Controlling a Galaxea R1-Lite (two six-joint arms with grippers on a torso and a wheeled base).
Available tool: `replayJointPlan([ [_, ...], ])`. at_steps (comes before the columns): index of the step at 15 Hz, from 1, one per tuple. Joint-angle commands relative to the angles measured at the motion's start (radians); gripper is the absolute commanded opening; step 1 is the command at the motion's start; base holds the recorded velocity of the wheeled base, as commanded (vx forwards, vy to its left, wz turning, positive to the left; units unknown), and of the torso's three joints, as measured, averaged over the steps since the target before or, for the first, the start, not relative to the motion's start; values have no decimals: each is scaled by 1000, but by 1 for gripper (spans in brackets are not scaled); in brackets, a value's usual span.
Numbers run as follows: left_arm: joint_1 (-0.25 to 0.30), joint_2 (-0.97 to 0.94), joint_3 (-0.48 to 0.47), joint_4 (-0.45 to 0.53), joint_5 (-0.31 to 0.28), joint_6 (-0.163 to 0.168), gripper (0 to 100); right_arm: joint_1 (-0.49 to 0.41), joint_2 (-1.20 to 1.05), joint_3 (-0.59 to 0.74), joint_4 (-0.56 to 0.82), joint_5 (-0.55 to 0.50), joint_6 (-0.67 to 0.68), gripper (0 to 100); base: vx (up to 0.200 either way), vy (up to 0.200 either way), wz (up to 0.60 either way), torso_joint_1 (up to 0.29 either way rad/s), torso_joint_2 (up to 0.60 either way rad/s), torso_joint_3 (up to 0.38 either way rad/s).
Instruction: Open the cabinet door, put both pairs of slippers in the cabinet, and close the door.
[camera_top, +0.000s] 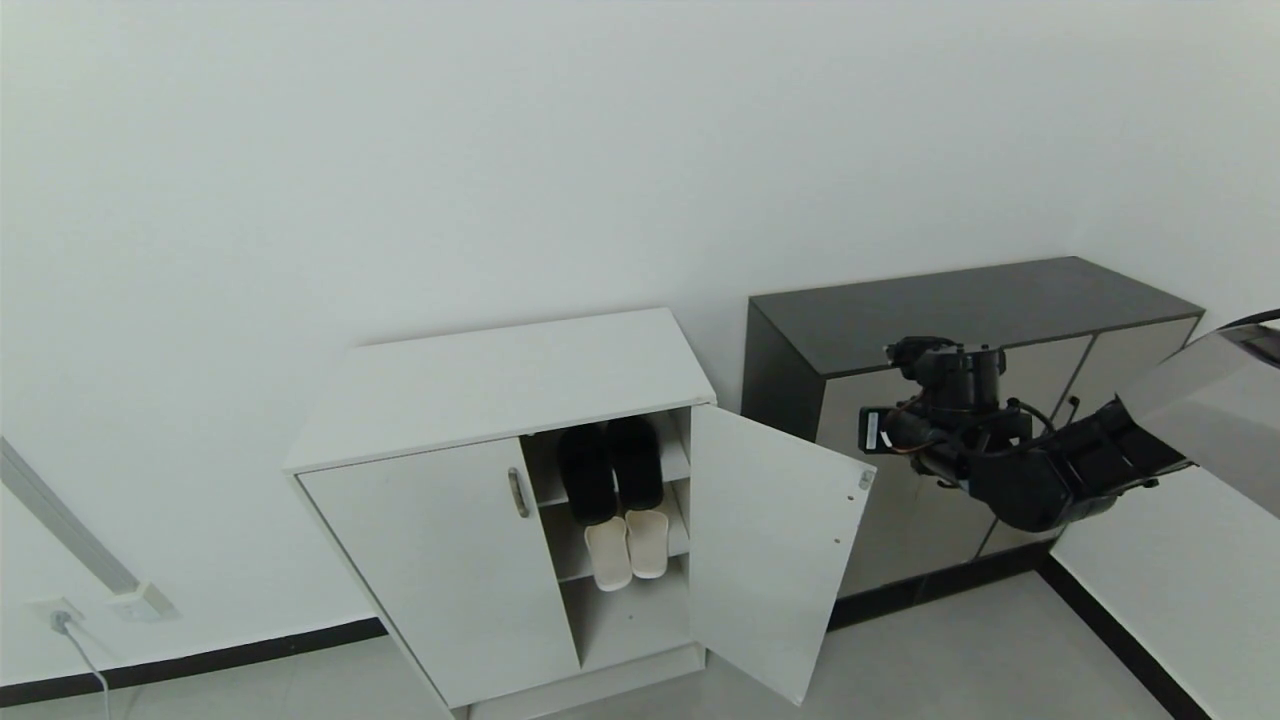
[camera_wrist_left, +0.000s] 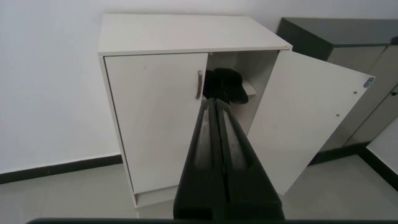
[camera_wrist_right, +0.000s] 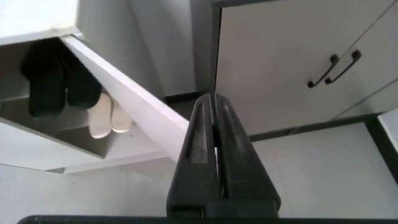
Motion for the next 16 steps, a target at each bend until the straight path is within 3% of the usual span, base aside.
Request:
replayJointPlan([
  [1,0,2,0,0,1,0,0,-2,37,-13,0,-2,1,0,0,0,0,0,0,0],
  [16,0,2,0,0,1,-1,0,-25,157,-76,-5,0,30,0,0,0,0,0,0,0],
])
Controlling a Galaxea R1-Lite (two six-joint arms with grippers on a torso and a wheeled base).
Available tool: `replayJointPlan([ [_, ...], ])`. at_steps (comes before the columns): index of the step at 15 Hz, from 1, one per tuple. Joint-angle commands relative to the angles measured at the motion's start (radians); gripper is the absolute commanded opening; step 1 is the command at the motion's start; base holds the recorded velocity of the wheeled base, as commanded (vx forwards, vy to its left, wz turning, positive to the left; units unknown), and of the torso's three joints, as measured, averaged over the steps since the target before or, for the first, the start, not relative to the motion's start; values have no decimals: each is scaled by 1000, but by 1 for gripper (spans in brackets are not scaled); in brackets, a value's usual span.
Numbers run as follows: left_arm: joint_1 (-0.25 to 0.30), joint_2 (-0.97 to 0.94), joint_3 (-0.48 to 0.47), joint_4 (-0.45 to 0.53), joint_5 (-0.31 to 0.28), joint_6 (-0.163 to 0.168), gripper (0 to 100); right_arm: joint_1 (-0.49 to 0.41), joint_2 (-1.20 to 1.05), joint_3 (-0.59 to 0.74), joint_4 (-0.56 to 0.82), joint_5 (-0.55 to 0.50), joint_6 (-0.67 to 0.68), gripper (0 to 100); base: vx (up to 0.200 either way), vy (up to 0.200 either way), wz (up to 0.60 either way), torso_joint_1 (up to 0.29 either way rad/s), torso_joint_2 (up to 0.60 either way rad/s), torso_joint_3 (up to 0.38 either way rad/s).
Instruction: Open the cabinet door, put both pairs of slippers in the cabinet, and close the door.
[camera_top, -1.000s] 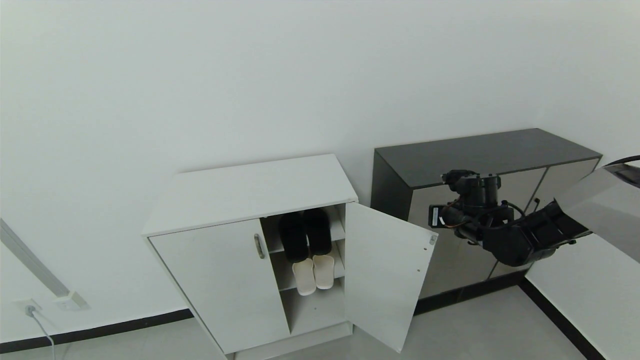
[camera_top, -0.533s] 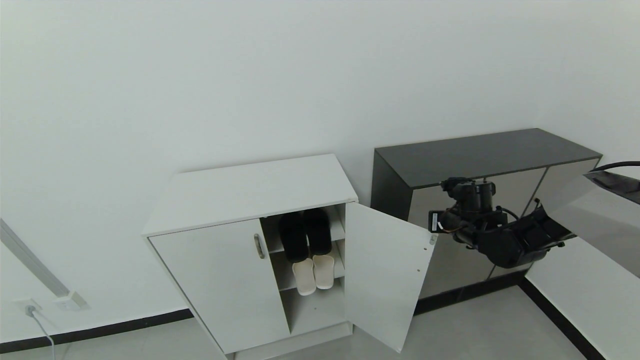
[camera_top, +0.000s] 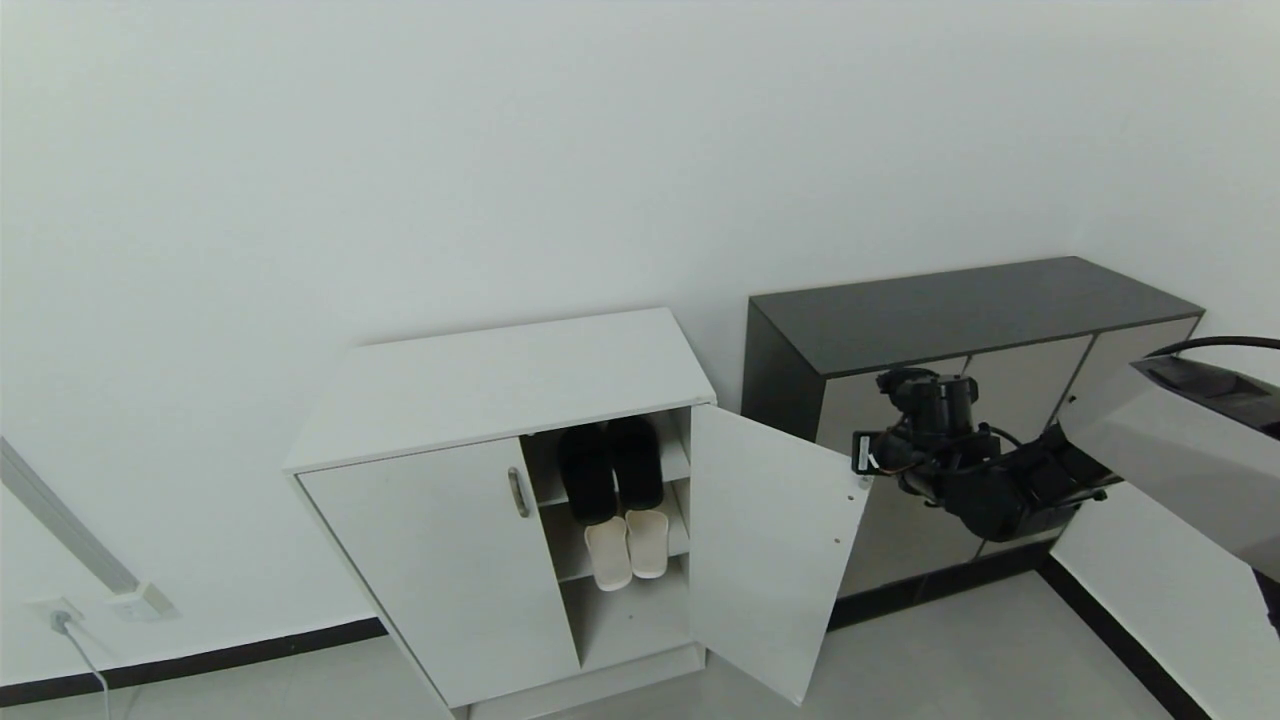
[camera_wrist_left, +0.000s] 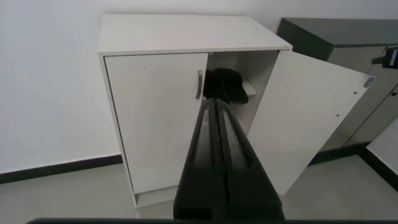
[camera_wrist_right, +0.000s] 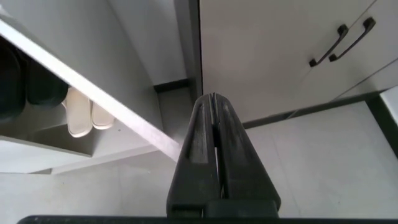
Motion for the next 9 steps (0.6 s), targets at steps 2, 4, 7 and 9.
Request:
replayJointPlan([
  [2,0,1,0,0,2,0,0,6,26,0,-23,0,0,0,0,0,0,0,0,0],
  [4,0,1,0,0,2,0,0,8,26,3,-24,0,0,0,0,0,0,0,0,0],
  [7,0,1,0,0,0,0,0,31,21,14,-24,0,14,0,0,0,0,0,0,0],
  [9,0,1,0,0,0,0,0,59,-2,44,-26,-1,16,0,0,0,0,0,0,0],
])
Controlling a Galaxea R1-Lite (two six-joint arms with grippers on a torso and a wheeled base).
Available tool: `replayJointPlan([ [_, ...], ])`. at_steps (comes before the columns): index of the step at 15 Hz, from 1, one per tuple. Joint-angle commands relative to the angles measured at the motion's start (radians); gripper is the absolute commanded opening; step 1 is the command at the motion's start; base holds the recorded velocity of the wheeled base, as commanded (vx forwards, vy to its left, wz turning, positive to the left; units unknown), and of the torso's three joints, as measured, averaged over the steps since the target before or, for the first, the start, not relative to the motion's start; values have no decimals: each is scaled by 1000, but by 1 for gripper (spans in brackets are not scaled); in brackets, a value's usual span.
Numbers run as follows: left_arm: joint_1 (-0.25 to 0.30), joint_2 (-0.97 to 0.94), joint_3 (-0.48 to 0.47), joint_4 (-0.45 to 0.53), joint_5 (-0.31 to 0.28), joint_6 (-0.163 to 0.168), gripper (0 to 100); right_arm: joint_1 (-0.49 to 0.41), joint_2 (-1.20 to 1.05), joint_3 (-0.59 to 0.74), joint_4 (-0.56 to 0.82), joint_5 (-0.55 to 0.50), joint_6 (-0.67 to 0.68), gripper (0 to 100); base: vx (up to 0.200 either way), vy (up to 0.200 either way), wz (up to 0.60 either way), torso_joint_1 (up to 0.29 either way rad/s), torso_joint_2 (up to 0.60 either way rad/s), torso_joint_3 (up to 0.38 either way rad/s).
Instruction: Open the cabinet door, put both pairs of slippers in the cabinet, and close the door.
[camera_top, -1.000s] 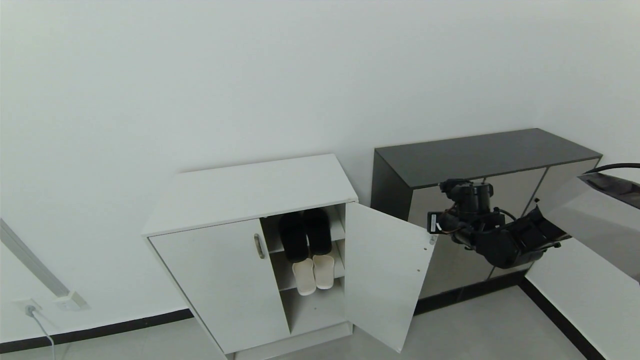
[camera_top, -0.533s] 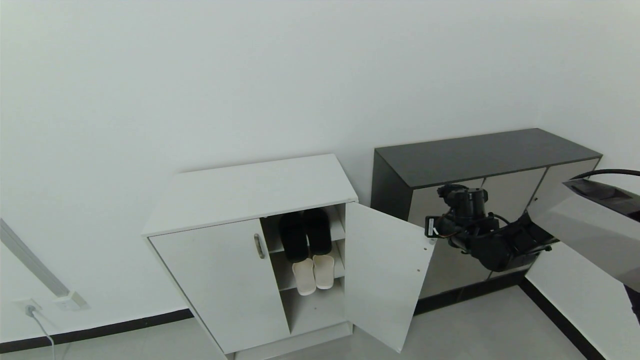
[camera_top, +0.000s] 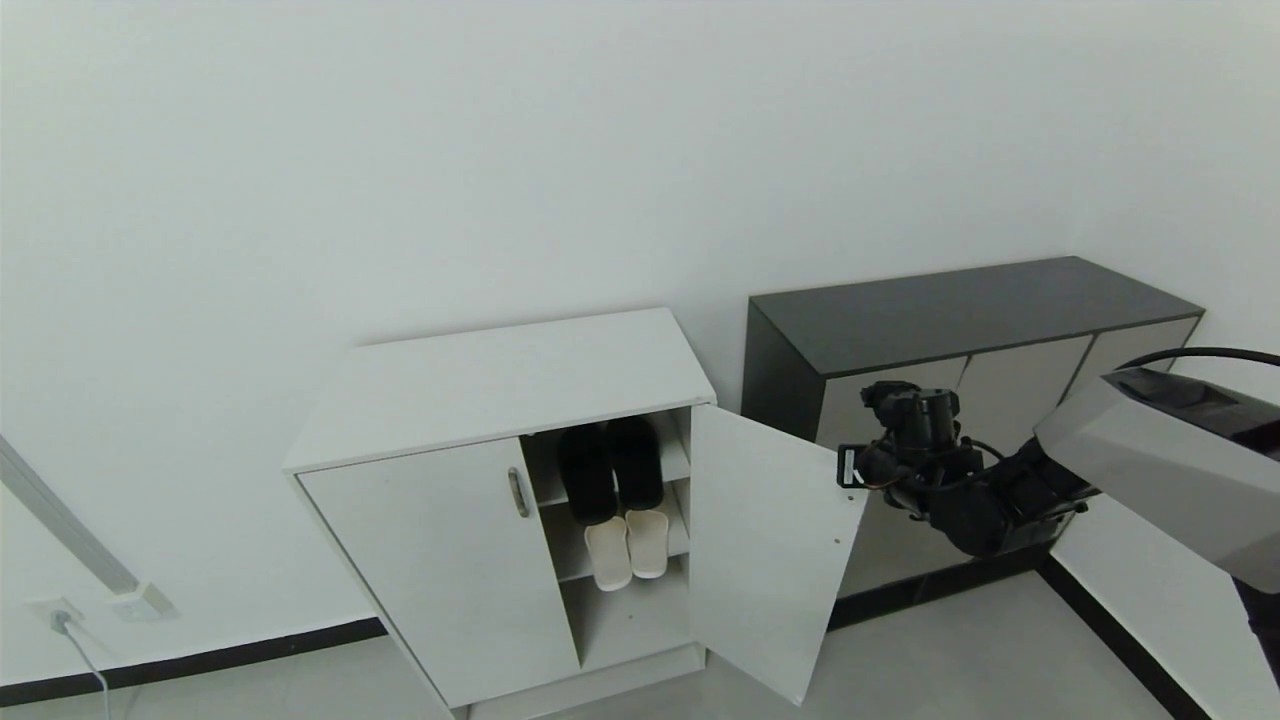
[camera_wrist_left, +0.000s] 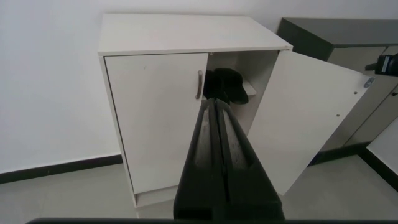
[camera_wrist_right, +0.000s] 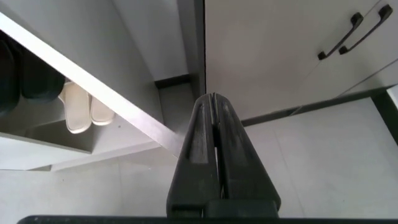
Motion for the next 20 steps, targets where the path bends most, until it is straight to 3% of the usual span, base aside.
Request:
replayJointPlan([
  [1,0,0,0,0,0,0,0,34,-37,40,1,1,1,0,0,0,0,0,0,0],
  [10,0,0,0,0,2,0,0,299,-160,242,-112,-26,13,0,0,0,0,0,0,0],
  [16,0,0,0,0,2,0,0,261,-74,221,-111,-29,6,0,0,0,0,0,0,0],
  [20,0,0,0,0,0,0,0,308,-53,224,-112,-27,13,0,0,0,0,0,0,0],
])
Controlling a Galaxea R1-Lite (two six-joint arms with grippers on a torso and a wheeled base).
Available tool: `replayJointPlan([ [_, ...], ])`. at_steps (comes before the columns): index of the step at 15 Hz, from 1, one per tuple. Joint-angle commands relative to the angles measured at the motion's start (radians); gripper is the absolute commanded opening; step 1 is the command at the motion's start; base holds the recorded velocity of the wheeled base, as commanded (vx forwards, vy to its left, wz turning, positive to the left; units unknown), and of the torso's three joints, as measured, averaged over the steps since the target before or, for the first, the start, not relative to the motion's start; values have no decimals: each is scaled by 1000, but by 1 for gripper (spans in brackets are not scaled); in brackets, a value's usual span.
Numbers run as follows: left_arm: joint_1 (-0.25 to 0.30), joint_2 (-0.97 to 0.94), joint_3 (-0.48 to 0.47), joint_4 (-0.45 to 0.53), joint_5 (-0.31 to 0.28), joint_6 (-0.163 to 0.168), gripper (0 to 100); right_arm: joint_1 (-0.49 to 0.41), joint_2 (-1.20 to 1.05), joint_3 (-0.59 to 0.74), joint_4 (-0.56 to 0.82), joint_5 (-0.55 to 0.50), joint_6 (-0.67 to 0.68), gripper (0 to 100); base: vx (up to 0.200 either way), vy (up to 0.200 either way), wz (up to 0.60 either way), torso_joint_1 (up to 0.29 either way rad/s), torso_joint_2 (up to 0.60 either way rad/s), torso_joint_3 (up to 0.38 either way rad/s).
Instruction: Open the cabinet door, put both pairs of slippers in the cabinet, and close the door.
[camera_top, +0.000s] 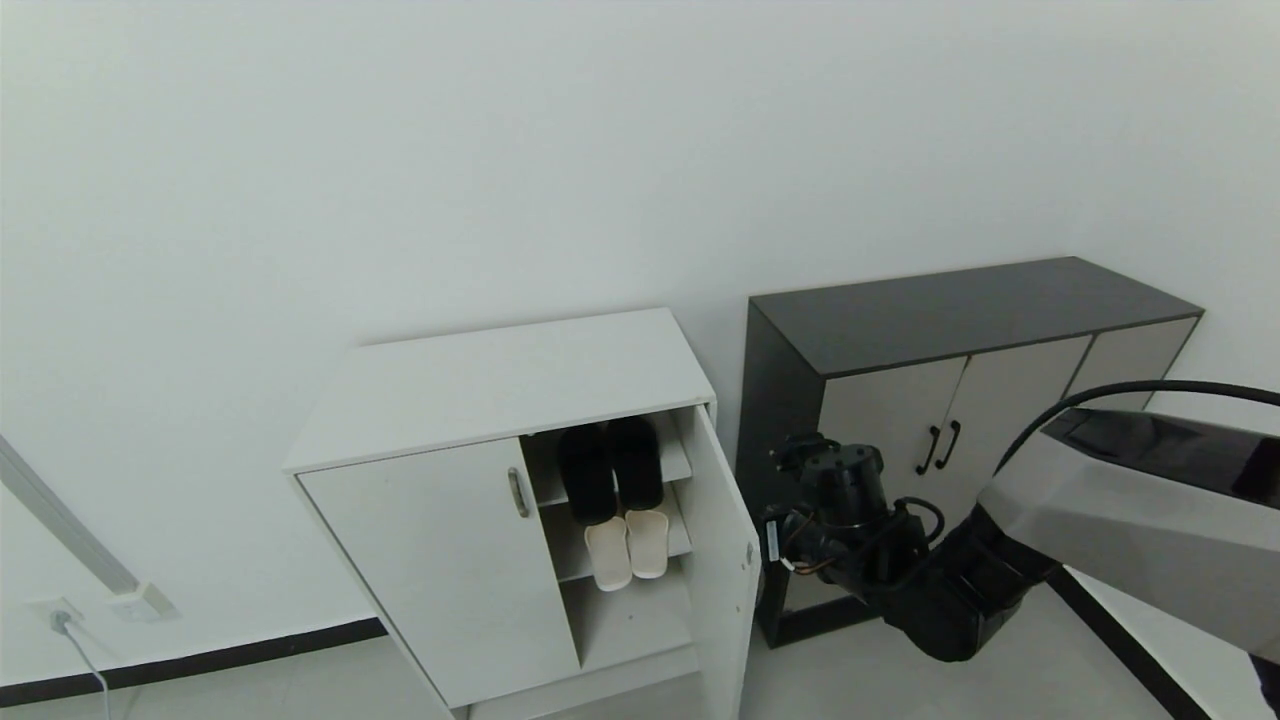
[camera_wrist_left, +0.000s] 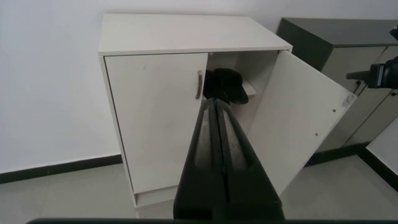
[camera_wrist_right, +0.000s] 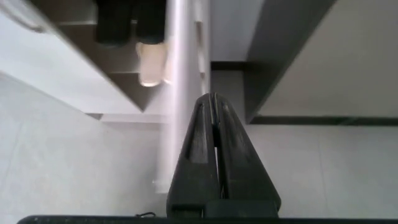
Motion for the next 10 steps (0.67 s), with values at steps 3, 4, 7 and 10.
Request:
replayJointPlan([
  [3,0,-2,0,0,0,0,0,102,-6,37,-27,8,39,0,0,0,0,0,0,0],
  [4,0,0,0,0,0,0,0,116,-20,60,-50,24,44,0,0,0,0,0,0,0],
  [7,0,0,0,0,0,0,0,122,-67,135,-134,50,-6,0,0,0,0,0,0,0],
  [10,0,0,0,0,0,0,0,106,-103,170,-220,67,-78,0,0,0,0,0,0,0],
])
